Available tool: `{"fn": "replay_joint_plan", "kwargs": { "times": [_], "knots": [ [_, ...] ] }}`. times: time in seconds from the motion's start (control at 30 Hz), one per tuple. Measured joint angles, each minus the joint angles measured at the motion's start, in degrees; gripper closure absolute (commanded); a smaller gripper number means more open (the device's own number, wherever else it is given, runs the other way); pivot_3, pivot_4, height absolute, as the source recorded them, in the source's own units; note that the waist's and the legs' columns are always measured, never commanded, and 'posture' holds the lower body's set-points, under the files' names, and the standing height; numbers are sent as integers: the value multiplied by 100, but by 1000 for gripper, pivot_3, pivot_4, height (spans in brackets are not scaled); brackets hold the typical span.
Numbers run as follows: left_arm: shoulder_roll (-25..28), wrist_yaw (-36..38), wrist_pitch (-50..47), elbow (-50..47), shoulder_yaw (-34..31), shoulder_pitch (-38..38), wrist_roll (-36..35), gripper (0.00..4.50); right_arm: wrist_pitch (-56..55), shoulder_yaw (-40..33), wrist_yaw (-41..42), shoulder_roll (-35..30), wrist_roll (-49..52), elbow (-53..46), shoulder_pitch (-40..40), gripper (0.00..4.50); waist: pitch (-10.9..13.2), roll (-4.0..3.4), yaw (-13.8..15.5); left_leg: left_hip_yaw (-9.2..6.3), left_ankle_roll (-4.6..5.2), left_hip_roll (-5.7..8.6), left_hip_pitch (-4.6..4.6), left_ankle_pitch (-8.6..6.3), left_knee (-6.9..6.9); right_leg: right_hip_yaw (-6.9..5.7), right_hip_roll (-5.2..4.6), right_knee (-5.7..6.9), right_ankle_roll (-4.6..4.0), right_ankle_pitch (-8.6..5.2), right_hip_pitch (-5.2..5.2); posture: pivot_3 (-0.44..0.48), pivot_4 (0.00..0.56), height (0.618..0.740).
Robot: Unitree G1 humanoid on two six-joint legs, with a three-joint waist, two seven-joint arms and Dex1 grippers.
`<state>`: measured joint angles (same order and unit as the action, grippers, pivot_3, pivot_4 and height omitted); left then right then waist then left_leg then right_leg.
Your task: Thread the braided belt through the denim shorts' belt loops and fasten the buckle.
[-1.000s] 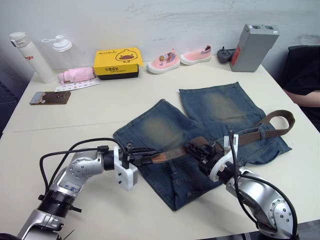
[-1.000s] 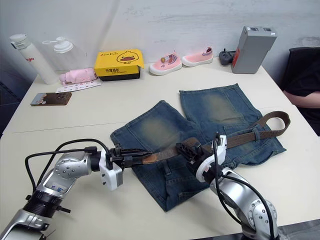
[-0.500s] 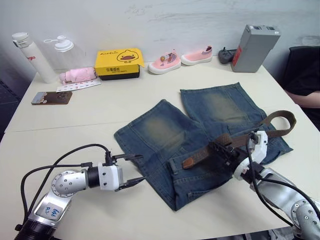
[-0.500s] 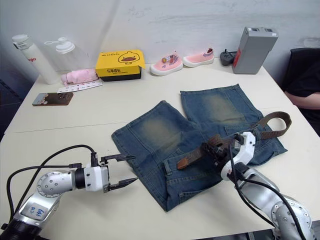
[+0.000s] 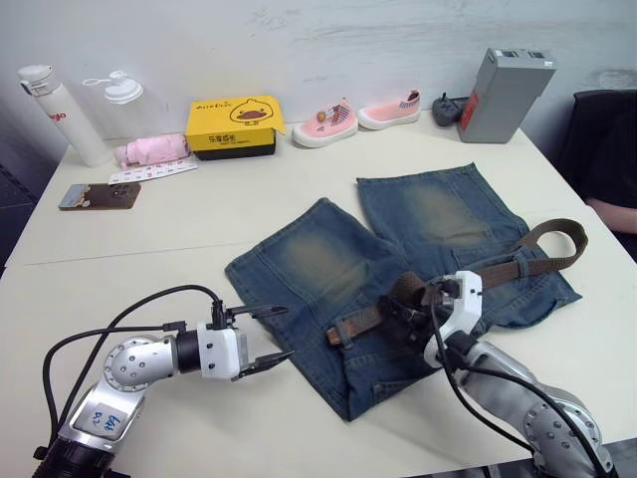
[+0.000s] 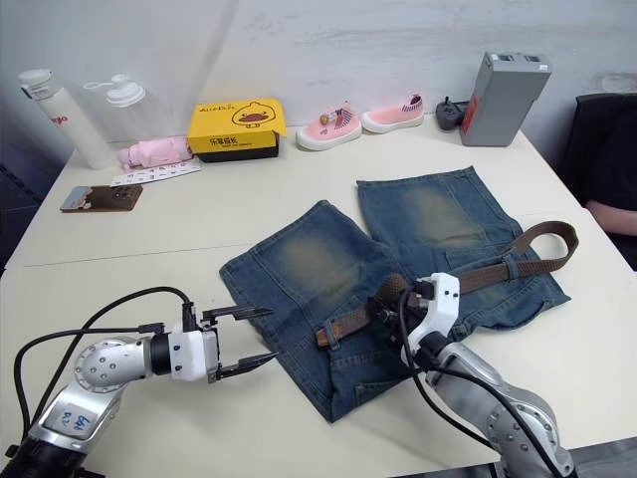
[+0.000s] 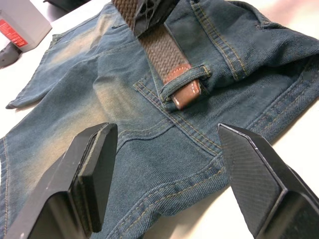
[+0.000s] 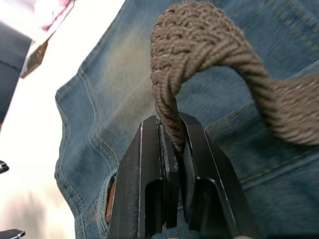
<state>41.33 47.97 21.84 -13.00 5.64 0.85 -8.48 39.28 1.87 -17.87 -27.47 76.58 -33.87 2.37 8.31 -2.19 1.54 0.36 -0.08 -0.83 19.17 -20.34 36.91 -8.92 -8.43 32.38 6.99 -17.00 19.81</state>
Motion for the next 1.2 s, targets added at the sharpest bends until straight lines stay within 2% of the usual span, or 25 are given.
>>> {"fn": "replay_joint_plan", "kwargs": {
  "times": [0.17,0.4,0.57,0.67,0.83,0.87,0.97,1.1,1.17,1.2],
  "knots": [
    [-45,244,888,414,291,-337,434,990,361,240,-165,125,-99,-5,-80,4500,-1,-1,3,0,0,0,0,0,0,0,0,0,0,0,-1,0,150,706],
    [-549,384,1885,1563,898,-1244,831,990,780,307,-454,303,-49,187,-161,4500,-7,1,-5,1,1,1,0,0,4,-3,0,4,0,0,0,0,150,706],
    [-741,357,2364,2187,1124,-1458,1087,990,958,238,-571,334,85,198,-232,4500,-9,-1,-13,1,2,0,-1,0,2,-4,1,3,0,0,3,0,150,706],
    [-837,337,2422,2295,1149,-1499,1090,1807,1002,212,-642,341,118,198,-254,4500,-9,1,-3,-4,2,0,-1,0,7,-5,-2,4,0,0,3,0,150,706],
    [-850,324,2564,2293,1170,-1593,1101,4243,1071,209,-695,379,155,197,-280,4500,-10,-2,-16,-3,3,-1,-1,-1,3,-4,0,3,0,0,3,0,150,706],
    [-850,302,2578,2293,1170,-1593,1106,4423,1076,202,-699,379,158,197,-280,4500,-10,-1,-17,-3,3,-2,-2,0,3,-4,0,3,0,0,4,0,150,706],
    [-835,247,2631,2293,1170,-1593,1148,4423,1086,197,-709,380,171,197,-285,4500,-10,0,-14,-4,3,0,-2,0,6,-5,-1,3,0,0,3,0,150,706],
    [-745,155,2706,2293,1163,-1590,1229,4500,1095,193,-709,380,283,190,-287,3006,-10,-1,-16,-4,3,-1,-1,-1,4,-4,0,3,0,0,6,0,150,706],
    [-699,112,2706,2285,1130,-1568,1231,4500,1081,130,-712,368,451,147,-285,2051,-10,-1,-13,-5,4,-1,-1,-1,6,-4,-1,3,0,0,4,0,150,706],
    [-667,94,2705,2281,1119,-1549,1230,4500,1078,59,-718,340,541,120,-280,1407,-10,-1,-10,-6,4,0,-1,-1,6,-4,-2,3,0,1,4,0,150,706]
  ]
}}
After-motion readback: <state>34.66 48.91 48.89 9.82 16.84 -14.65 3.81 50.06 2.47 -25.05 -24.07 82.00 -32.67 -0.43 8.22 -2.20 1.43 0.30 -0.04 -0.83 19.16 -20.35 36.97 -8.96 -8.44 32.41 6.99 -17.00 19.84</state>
